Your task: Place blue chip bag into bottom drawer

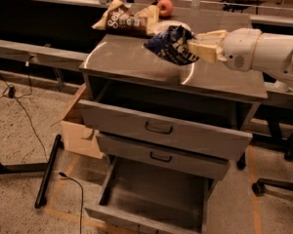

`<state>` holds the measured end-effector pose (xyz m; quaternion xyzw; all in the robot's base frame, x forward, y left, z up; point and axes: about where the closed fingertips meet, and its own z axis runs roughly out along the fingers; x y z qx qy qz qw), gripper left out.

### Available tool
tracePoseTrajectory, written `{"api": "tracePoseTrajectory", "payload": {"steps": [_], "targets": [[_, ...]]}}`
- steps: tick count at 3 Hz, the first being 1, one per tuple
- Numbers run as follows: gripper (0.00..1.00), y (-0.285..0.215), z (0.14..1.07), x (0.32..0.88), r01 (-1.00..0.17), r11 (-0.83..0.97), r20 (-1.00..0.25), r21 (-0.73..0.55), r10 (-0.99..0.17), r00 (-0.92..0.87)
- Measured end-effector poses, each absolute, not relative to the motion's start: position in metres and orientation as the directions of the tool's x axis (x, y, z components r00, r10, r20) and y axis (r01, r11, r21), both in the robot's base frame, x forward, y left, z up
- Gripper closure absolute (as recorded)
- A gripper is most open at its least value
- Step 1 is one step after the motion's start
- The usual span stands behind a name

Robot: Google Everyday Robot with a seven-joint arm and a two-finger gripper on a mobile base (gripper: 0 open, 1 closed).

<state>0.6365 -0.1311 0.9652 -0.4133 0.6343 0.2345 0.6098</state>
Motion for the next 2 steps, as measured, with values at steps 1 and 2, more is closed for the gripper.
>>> {"api": "tracePoseTrajectory", "payload": {"steps": [1, 2], "targets": [[1.0, -0.12, 0.966, 0.579, -0.855, 0.506, -0.969, -0.117, -0.248, -0.014], [1.0, -0.12, 0.936, 0.522, -0.884, 0.465, -0.953, -0.052, -0.287, -0.095]]}}
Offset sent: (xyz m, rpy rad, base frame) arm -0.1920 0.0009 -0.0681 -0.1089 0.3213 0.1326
